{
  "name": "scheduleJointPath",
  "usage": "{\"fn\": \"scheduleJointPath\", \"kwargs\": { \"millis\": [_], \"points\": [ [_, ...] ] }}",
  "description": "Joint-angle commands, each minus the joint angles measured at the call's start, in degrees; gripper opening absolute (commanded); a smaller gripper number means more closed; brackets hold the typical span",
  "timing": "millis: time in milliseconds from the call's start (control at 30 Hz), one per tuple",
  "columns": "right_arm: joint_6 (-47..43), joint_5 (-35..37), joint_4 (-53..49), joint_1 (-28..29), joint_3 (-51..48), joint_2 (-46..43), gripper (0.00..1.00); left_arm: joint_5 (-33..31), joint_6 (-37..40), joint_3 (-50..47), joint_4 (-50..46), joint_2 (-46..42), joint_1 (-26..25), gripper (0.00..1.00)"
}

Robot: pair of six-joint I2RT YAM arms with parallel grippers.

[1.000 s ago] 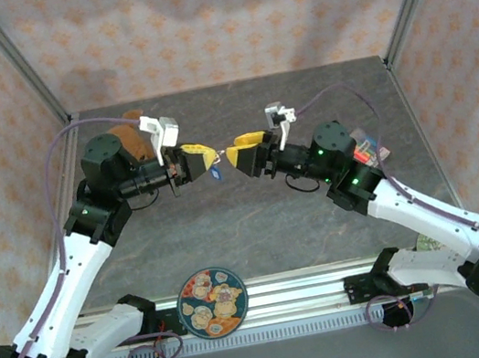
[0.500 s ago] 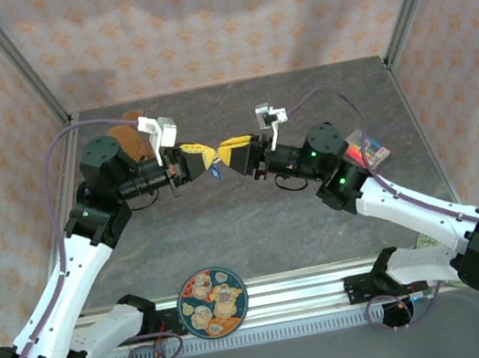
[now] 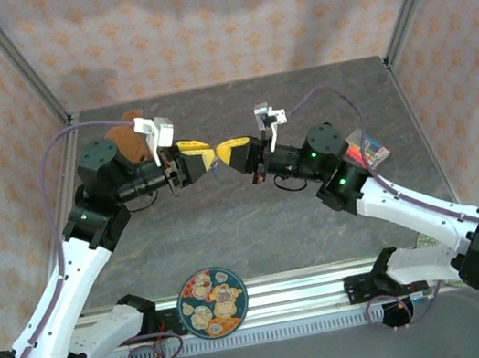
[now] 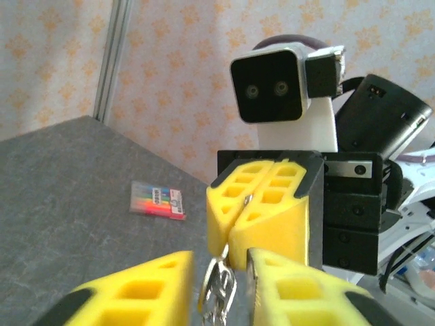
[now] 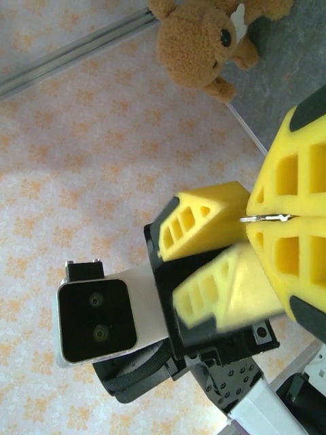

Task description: Remove the keys from the keyring

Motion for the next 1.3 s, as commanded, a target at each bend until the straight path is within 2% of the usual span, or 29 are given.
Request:
{"fn": "scheduleJointPath", "kwargs": {
  "millis": [0, 33, 100, 233, 433, 533, 600, 667, 933, 1267],
  "points": [
    [-3.4, 4.4, -0.9, 0.1, 0.7, -2.8, 0.00, -5.1, 0.2, -1.4, 1.0, -3.3, 0.0, 0.42],
    [-4.0, 5.2, -1.4, 0.1, 0.6, -3.4, 0.00, -6.6, 0.2, -1.8, 0.8, -4.2, 0.0, 0.47],
    [-5.1, 6.1, -3.0, 0.0, 0.8, -4.1, 0.00, -8.6, 0.1, -2.8, 0.5, -5.8, 0.0, 0.48],
    [-5.5, 6.2, -3.4, 0.1, 1.0, -4.5, 0.00, -11.5, -2.0, -7.1, 3.4, -9.5, 0.0, 0.59],
    [-4.5, 4.9, -2.5, 0.1, 1.8, -3.0, 0.00, -8.2, -8.8, -10.3, 9.7, -9.9, 0.0, 0.68],
    [-4.0, 4.9, -1.6, 0.2, 1.9, -2.4, 0.00, -5.9, -12.5, -9.8, 11.9, -8.4, 0.0, 0.78],
    [-3.9, 5.5, -1.1, 0.3, 2.0, -2.1, 0.00, -4.7, -14.5, -9.3, 13.0, -7.5, 0.0, 0.92],
    [-4.2, 5.7, -1.1, 0.4, 2.5, -1.8, 0.00, -3.7, -16.6, -9.1, 14.0, -6.9, 0.0, 1.00],
    [-4.5, 6.1, 0.3, 0.7, 3.4, 0.3, 0.00, 0.8, -22.5, -9.0, 17.9, -3.7, 0.0, 0.99],
    [-5.0, 7.0, 0.6, 0.7, 4.4, 1.3, 0.00, 2.7, -24.7, -8.2, 20.7, -2.3, 0.0, 0.95]
  ]
}}
